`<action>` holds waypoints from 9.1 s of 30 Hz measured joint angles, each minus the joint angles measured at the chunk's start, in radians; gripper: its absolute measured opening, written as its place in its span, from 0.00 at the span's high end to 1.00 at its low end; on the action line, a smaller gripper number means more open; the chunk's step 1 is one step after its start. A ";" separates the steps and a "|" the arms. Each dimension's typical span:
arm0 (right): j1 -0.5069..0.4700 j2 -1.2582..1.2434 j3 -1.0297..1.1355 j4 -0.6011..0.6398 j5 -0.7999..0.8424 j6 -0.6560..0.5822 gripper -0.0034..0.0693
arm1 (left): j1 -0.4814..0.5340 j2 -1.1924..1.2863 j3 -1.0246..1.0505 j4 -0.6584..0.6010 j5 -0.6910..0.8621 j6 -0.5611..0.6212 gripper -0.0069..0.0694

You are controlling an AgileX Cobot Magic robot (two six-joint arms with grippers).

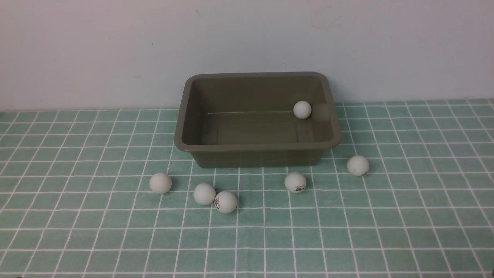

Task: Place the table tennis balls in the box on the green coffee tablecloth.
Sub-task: 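Reach for and grasp a ping pong ball on the table beside the basket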

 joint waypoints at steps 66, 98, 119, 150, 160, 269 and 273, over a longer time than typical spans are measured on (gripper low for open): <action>0.000 0.000 0.000 0.000 0.000 0.000 0.60 | 0.000 0.000 0.000 0.000 0.000 0.002 0.53; 0.000 0.000 0.000 0.000 0.000 0.000 0.60 | 0.000 0.000 0.000 0.000 0.000 0.002 0.53; 0.000 0.000 0.000 0.000 0.000 0.000 0.60 | 0.000 0.000 0.000 0.000 0.000 0.002 0.53; 0.000 0.000 0.000 0.000 0.000 0.000 0.60 | 0.000 0.000 0.000 0.000 0.000 0.002 0.53; 0.000 0.000 0.000 0.000 0.000 0.000 0.60 | 0.000 0.000 0.000 0.000 0.000 0.002 0.53; 0.000 0.000 -0.355 0.161 0.069 0.018 0.60 | 0.000 0.000 0.000 0.000 0.000 0.002 0.53; 0.000 0.000 -0.357 0.232 0.085 0.025 0.60 | 0.000 0.000 0.000 0.000 0.000 0.002 0.53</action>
